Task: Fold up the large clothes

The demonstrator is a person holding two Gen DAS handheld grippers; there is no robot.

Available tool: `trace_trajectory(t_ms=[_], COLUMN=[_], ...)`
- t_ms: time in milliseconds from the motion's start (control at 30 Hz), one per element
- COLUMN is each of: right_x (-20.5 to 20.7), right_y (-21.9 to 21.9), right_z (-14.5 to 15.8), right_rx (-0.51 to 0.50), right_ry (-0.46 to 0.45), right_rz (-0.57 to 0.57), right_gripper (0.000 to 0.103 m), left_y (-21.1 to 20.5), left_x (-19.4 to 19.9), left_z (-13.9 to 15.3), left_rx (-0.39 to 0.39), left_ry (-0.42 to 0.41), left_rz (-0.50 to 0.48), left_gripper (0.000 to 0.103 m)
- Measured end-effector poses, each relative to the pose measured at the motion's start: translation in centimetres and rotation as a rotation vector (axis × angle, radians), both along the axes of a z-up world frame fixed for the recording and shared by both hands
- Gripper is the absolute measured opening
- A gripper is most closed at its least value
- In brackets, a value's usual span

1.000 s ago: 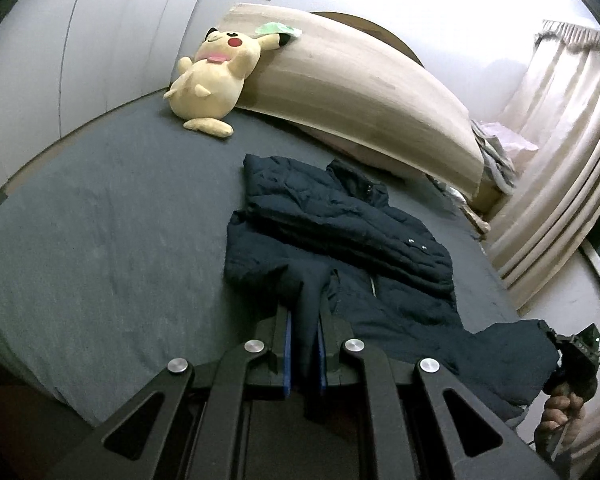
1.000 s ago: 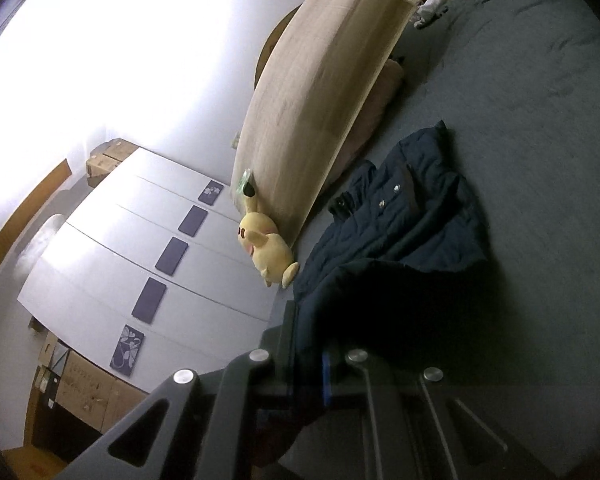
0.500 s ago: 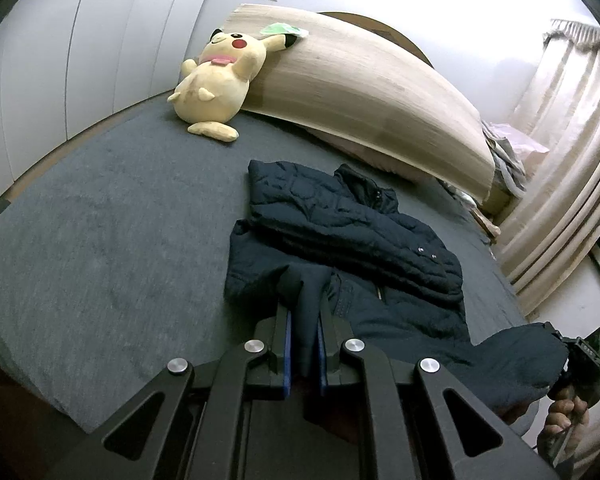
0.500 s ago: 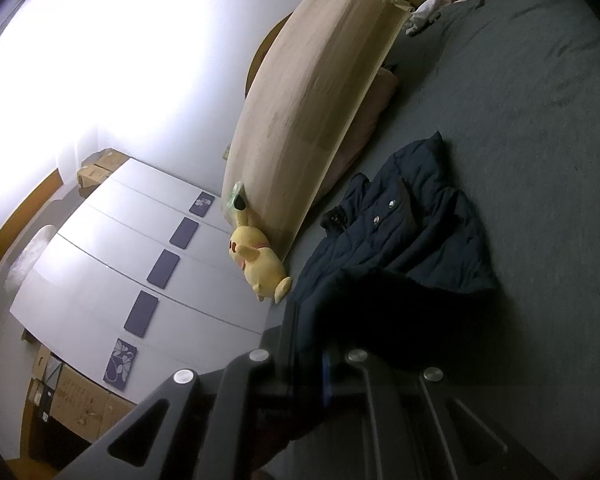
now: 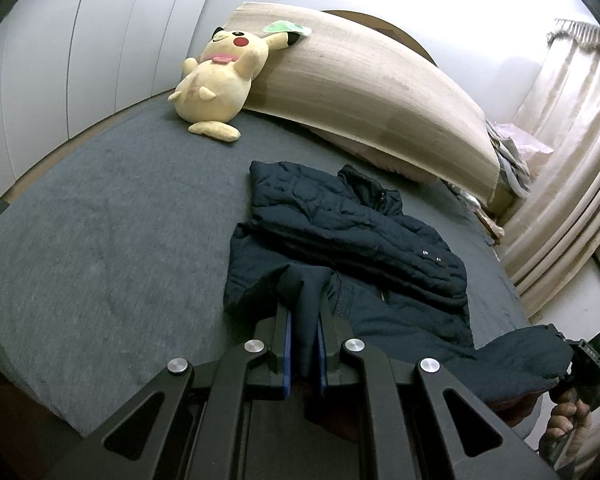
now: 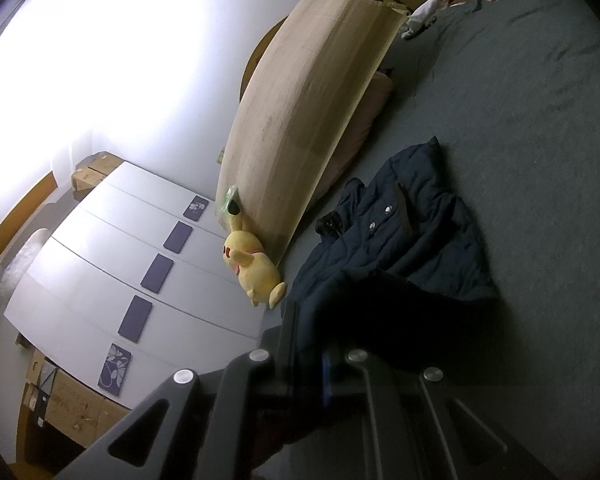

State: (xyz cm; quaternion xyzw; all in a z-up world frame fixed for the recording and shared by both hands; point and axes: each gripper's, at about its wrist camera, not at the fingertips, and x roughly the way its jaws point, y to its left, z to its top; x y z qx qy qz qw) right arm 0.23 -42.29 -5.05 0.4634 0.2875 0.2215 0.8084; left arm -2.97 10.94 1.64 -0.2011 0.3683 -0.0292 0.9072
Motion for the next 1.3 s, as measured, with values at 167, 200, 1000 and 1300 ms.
trace_trajectory(t_ms=[167, 200, 1000, 1300], right_x=[0.0, 0.0, 3.7, 4.3], right_y=[0.0, 0.0, 1.1, 1.3], right_z=[0.3, 0.3, 1.9, 1.7], right_rx=[-0.008, -0.008, -0.075, -0.094], right_ry=[-0.005, -0.005, -0.006, 0.006], right_rz=[-0.003, -0.006, -0.043, -0.053], right_gripper=[0.01, 0.01, 0.009, 0.009], left_y=[0.1, 0.2, -0.5, -0.6], left_x=[0.5, 0.6, 5.6, 6.5], left_z=[0.1, 0.1, 0.4, 0.0], left_rx=[0.001, 0.001, 0.034, 0.039], left_ry=[-0.002, -0.003, 0.002, 0.011], left_rz=[-0.001, -0.001, 0.027, 0.026], left_gripper=[0.01, 0.01, 0.01, 0.01])
